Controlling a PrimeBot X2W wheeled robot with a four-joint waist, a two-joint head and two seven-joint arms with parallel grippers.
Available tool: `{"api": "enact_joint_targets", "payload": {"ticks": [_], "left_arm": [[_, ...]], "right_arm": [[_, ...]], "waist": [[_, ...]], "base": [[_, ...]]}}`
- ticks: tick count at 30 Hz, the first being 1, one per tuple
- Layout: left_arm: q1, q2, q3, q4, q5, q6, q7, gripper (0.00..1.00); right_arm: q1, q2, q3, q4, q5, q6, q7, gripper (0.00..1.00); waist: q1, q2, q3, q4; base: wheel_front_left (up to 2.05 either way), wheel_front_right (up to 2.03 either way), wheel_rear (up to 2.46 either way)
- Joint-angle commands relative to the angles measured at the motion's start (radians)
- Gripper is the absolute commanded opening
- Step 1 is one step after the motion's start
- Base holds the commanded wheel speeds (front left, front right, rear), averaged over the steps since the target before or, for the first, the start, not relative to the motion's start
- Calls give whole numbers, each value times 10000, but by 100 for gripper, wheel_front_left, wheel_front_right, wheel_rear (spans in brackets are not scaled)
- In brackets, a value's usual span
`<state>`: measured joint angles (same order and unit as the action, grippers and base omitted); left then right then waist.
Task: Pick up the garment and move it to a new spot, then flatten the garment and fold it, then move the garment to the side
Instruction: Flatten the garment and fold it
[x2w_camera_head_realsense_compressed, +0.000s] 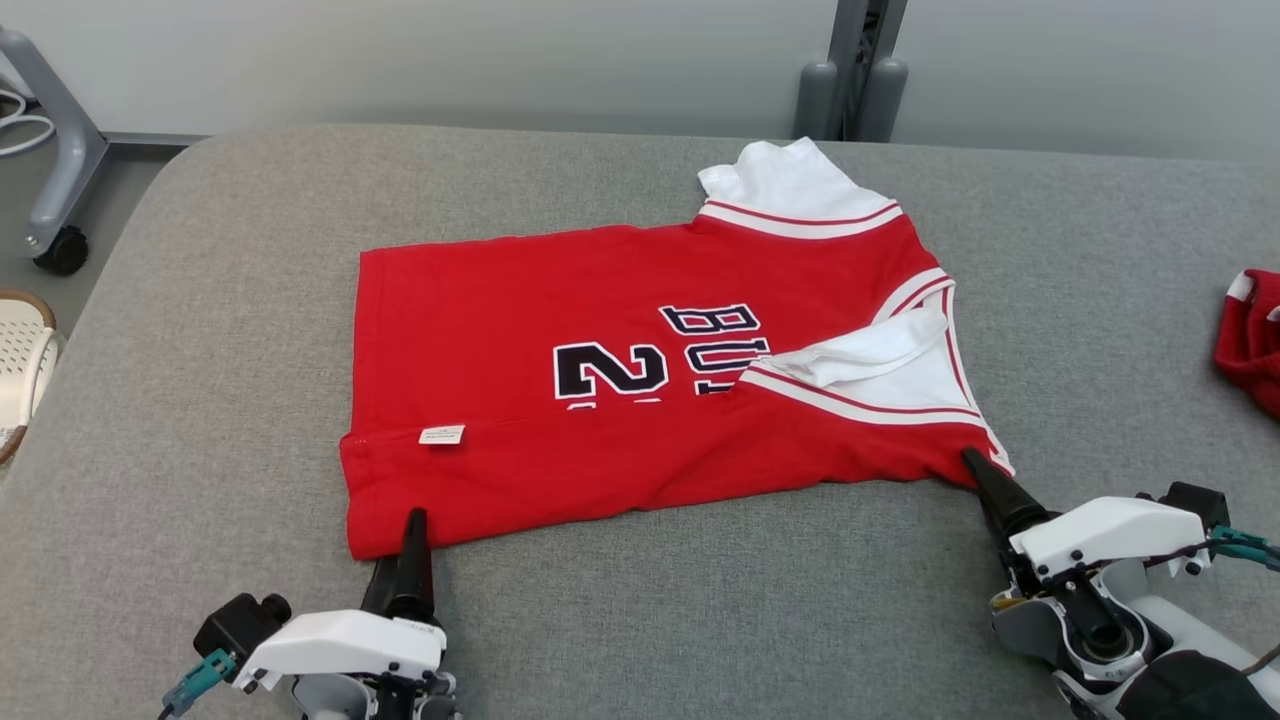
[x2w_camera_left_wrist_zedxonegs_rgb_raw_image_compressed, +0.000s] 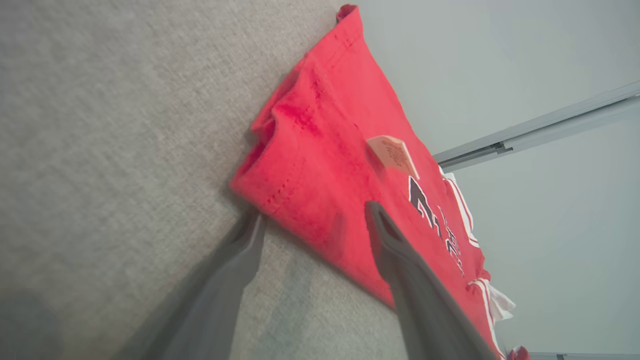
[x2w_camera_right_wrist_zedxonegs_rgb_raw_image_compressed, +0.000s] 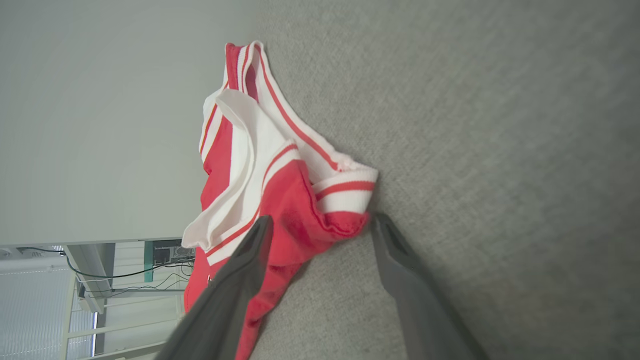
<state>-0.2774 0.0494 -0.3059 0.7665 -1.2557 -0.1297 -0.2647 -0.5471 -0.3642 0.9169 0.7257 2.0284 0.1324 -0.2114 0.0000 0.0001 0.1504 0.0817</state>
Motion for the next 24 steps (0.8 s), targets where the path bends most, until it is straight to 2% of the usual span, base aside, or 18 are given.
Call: {"api": "enact_joint_targets", "payload": {"ticks": [1,17,18,19,20,21,22,23,24], "left_arm": [[-180,29,-30,99,-219,-2,16,100],[-934,-21,-220,404,-773,-10,52,99],[-972,-22,-258,413,-779,-10,52,86],[-1000,-24,-292,431,-764,-10,53,50],[-1026,-22,-317,453,-743,-10,57,36],[-1055,-19,-298,476,-692,-10,60,0],[-1078,-11,-252,502,-641,-10,60,0],[-1095,2,-218,514,-605,-10,61,0],[-1101,5,-200,522,-583,-10,60,0]], "right_arm": [[121,178,178,86,158,-30,154,100],[-673,555,606,248,499,-24,280,100],[-715,574,638,284,490,-24,285,100],[-757,588,662,311,491,-24,278,100],[-803,599,698,320,470,-18,282,100],[-846,599,742,325,420,-16,296,90],[-868,605,771,334,385,-16,294,35],[-906,611,803,331,354,-16,291,0],[-941,604,851,308,320,-16,305,0]], "waist": [[0,-1,113,-16],[0,-1,702,27],[0,-1,722,43],[0,-1,735,58],[0,-1,745,72],[0,-1,754,83],[0,-1,758,92],[0,-1,758,96],[0,-1,754,98]], "base": [[0,0,0],[0,0,0],[0,0,0],[0,0,0],[0,0,0],[0,0,0],[0,0,0],[0,0,0],[0,0,0]]}}
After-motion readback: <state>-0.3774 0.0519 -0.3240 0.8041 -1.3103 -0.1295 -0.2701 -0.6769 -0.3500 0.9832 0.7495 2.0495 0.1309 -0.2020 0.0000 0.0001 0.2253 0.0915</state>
